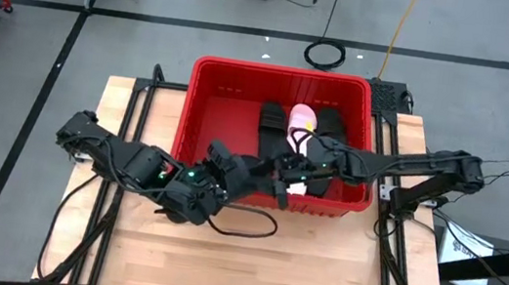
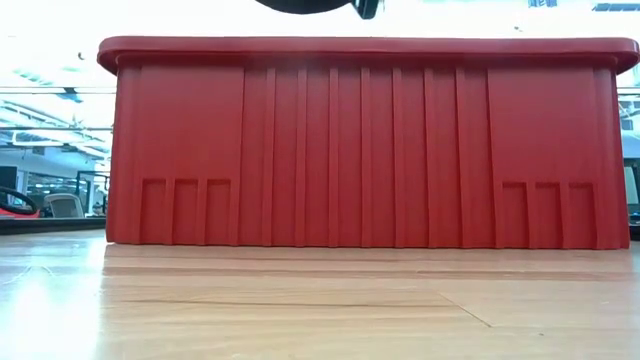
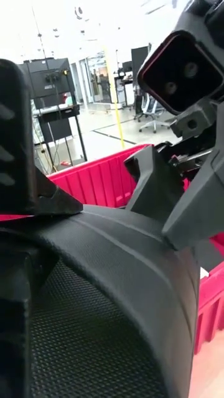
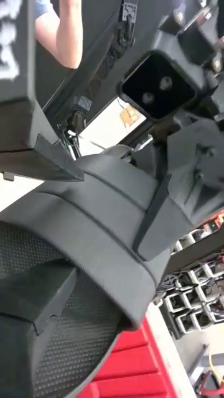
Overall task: Pick and place slides into bin
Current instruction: Put the black slide into the red bin
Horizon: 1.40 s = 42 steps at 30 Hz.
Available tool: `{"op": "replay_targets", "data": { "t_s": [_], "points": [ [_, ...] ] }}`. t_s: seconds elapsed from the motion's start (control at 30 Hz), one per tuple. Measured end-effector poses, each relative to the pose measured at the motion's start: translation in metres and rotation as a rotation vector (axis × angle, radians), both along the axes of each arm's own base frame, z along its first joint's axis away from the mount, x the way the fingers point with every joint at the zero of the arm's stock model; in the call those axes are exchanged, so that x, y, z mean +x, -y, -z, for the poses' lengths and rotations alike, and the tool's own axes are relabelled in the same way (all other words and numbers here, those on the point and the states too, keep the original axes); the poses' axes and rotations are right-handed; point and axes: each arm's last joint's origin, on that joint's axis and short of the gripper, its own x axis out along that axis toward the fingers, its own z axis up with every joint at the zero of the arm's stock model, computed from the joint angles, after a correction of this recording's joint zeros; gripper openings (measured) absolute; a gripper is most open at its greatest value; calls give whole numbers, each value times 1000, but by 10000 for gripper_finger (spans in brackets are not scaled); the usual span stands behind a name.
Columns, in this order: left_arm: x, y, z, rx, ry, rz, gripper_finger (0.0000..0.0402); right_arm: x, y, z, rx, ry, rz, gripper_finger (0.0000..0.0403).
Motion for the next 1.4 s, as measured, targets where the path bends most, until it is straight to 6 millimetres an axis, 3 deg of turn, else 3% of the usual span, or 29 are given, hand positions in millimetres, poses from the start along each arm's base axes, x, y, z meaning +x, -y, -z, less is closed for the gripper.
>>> {"op": "replay_targets", "data": {
  "t_s": [0.43,0.73,1.0,1.2,1.4],
  "points": [
    [0,-2,-2,16,1,-1,10,8,-2,4,-33,50,-38,120],
    [-2,3,-2,34,16,0,10,7,1,3,-150,85,-61,11],
    [-11,15,2,53,-17,9,22,7,3,6,-172,43,-68,5],
    [-24,16,5,28,-37,-47,73,3,11,11,-166,-21,-95,2],
    [-42,9,5,36,-21,-182,127,-15,28,2,-204,-78,-73,1]
  ]
}}
